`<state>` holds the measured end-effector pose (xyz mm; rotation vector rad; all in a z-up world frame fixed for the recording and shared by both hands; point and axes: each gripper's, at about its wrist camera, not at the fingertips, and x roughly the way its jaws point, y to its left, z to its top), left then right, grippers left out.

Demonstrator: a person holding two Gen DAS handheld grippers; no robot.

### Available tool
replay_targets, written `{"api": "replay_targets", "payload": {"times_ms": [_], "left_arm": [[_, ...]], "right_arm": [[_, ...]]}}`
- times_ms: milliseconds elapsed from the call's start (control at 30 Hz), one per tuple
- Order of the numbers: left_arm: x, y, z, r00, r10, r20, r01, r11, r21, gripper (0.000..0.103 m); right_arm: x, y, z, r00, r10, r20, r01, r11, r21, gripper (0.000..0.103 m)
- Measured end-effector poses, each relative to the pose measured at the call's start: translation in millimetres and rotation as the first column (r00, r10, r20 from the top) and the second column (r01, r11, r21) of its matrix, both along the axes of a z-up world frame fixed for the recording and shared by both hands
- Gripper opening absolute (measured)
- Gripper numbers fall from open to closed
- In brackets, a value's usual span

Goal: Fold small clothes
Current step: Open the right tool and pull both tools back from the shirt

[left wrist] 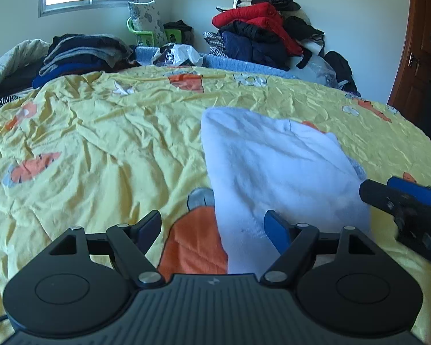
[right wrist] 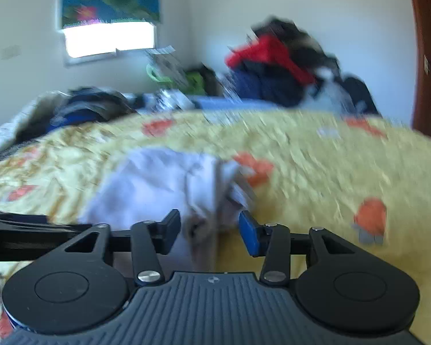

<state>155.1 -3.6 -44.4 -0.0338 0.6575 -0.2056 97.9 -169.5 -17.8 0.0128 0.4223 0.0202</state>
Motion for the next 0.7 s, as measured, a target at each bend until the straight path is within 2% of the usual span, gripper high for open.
{"api": "replay_targets", "payload": {"times_ms": [67, 133, 200, 267, 367, 600, 700], "left_arm": [[-1.0, -0.6, -2.6, 1.0, 0.005, -0.002, -0.005, 1.0, 0.001, 0.079], [-2.2, -1.5, -4.0, 1.0, 0.011, -0.003, -0.011, 1.0, 0.003, 0.079], [-4.1, -2.0, -4.4, 1.0, 0.015, -0.003, -0.015, 1.0, 0.004, 0.079], [-6.3, -2.2, -4.8, 1.0, 0.016, -0.001, -0.016, 1.0, 0.01, 0.079], [-8.7, -3.0, -6.2, 1.0, 0.015, -0.004, -0.015, 1.0, 0.015, 0.079], [-15.7, -3.8, -5.0, 1.0, 0.017, -0.001, -0.017, 1.0, 0.019, 0.079], [-19.9, -3.8, -4.4, 1.0, 0.021, -0.001, -0.021, 1.0, 0.019, 0.079]], "right_arm": [[-7.5, 10.5, 1.2, 0.997, 0.077, 0.008, -0.077, 0.996, -0.039, 0.048], [-8.8, 17.7, -3.1, 0.992, 0.12, -0.038, -0.122, 0.99, -0.075, 0.046], [0.8, 16.7, -13.7, 0.99, 0.09, -0.108, -0.099, 0.991, -0.084, 0.046], [6.3, 5.5, -19.4, 0.989, 0.052, -0.139, -0.056, 0.998, -0.026, 0.046], [7.3, -5.8, -19.8, 0.987, 0.038, -0.153, -0.033, 0.999, 0.038, 0.046], [-0.5, -4.8, -21.5, 0.988, 0.009, -0.153, -0.006, 1.0, 0.024, 0.047], [1.5, -5.0, -25.0, 0.988, -0.008, -0.156, 0.011, 1.0, 0.019, 0.051]]}}
